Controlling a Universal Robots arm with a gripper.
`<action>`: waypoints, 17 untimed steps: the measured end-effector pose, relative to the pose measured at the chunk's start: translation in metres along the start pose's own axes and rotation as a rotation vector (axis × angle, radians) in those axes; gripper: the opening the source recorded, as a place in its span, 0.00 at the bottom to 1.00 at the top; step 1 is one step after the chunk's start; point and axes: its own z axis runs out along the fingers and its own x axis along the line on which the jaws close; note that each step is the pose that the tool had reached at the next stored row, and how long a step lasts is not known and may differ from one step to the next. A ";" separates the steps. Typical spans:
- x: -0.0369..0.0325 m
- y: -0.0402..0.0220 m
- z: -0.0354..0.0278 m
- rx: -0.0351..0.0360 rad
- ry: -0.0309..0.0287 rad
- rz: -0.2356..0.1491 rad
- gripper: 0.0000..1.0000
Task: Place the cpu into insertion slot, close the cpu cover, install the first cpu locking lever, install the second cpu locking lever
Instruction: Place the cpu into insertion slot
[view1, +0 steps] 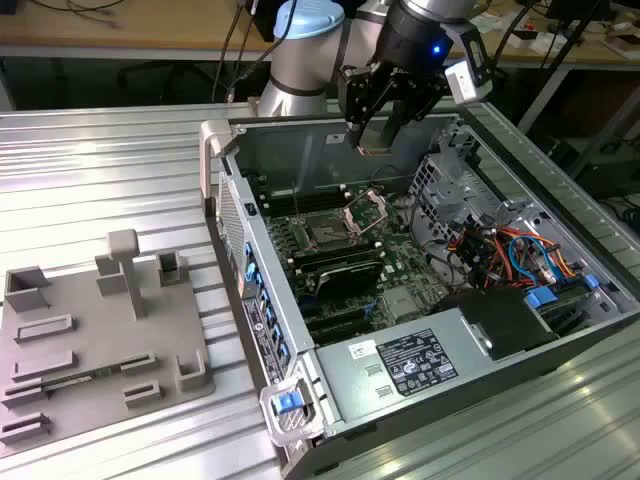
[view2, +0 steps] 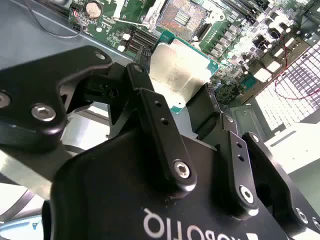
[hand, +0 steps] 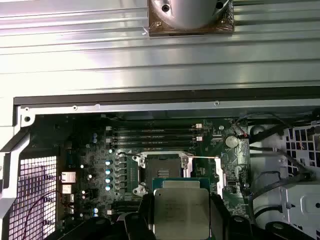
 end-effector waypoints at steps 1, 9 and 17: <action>0.0000 0.0001 0.0000 0.0001 0.0000 0.000 0.55; 0.0000 0.0002 0.0000 0.0001 0.0000 0.000 0.55; 0.0003 0.0003 0.0001 -0.0003 -0.0018 0.020 0.55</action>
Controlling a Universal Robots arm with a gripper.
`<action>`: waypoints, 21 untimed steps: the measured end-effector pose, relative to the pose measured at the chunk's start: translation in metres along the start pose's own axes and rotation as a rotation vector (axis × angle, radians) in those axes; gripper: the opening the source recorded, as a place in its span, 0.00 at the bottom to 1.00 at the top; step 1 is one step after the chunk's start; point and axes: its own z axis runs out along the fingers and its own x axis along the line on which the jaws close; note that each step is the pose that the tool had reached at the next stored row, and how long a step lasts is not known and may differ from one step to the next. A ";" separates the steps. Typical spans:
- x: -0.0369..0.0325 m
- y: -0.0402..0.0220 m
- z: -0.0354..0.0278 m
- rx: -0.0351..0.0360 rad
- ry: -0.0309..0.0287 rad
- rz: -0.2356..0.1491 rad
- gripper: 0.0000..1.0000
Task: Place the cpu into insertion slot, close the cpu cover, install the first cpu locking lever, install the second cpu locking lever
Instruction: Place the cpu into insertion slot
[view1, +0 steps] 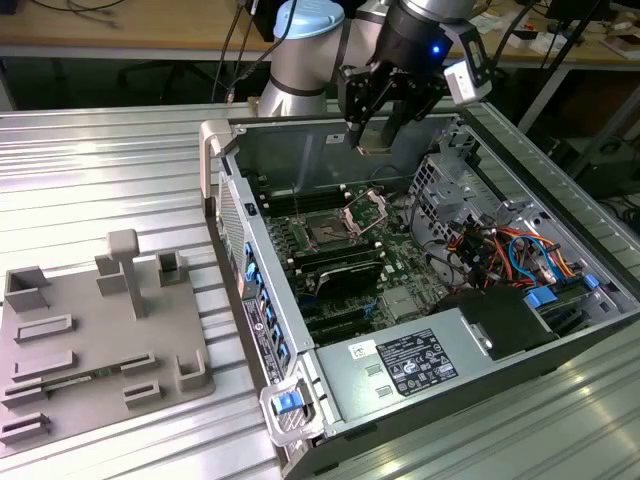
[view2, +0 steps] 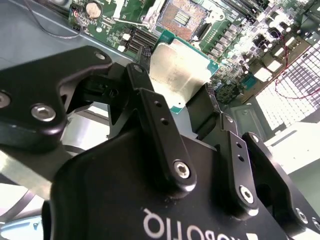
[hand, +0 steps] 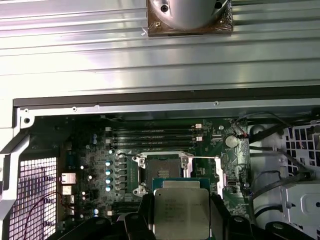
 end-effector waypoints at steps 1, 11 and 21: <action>0.0001 0.0000 0.0001 -0.0002 -0.0006 0.008 0.55; 0.0009 -0.0002 0.0011 -0.0018 -0.0077 0.085 0.55; 0.0019 -0.0003 0.0021 -0.0028 -0.0131 0.147 0.55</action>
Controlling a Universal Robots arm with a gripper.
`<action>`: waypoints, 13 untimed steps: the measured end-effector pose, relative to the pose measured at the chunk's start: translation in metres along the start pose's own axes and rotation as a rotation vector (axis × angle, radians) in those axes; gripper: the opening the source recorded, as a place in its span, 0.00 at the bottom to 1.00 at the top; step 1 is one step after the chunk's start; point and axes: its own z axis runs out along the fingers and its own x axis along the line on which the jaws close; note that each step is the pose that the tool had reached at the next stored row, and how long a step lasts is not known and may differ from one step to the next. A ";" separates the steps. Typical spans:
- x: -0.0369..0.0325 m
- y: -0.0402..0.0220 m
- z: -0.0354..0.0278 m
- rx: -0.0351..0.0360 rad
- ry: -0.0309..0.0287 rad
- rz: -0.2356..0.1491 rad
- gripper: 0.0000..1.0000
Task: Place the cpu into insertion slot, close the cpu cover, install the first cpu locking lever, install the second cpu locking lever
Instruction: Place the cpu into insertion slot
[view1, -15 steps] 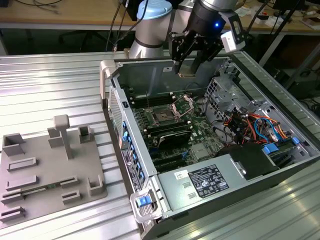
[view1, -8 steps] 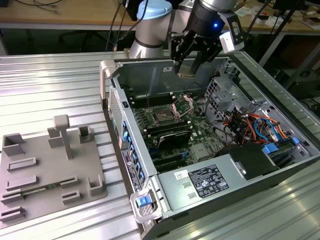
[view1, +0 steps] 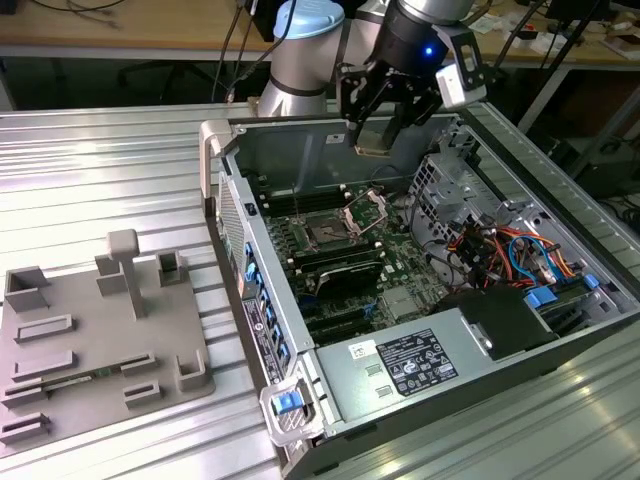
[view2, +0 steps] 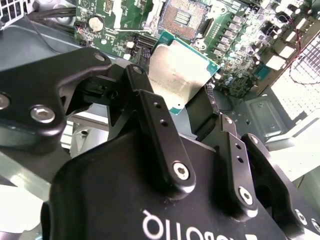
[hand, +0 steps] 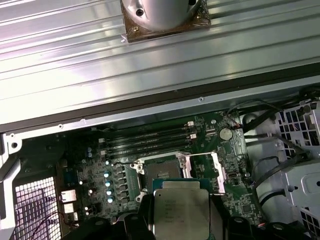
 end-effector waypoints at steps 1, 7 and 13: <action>0.0002 -0.0001 0.0001 -0.0001 -0.0004 0.004 0.55; 0.0022 -0.0005 0.0005 -0.0006 -0.0029 0.033 0.55; 0.0046 -0.0010 0.0008 -0.0012 -0.0053 0.059 0.55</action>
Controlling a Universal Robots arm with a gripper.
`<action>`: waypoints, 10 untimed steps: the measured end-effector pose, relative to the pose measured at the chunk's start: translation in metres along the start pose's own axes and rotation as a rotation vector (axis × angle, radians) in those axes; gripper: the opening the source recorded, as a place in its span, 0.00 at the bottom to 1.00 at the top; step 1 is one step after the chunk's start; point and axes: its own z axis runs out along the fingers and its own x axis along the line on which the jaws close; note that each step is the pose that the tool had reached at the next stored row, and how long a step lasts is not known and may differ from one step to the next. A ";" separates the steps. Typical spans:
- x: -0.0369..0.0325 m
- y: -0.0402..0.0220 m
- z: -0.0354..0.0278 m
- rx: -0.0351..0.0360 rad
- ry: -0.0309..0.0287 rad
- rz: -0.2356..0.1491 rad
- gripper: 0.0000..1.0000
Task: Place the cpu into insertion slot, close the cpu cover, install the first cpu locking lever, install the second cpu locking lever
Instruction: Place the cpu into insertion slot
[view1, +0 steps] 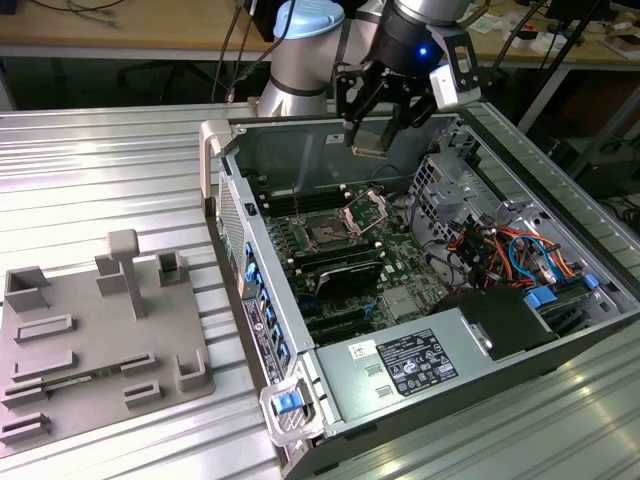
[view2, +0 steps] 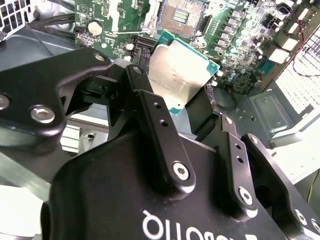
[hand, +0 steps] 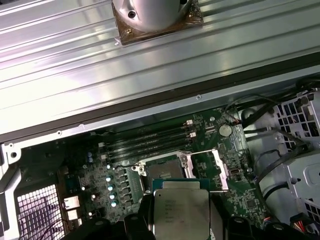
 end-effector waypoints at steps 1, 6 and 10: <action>0.0003 -0.0001 0.0000 -0.0001 -0.0003 0.004 0.55; 0.0019 -0.0005 0.0004 -0.0006 -0.0028 0.031 0.55; 0.0027 -0.0008 0.0005 -0.0010 -0.0045 0.050 0.55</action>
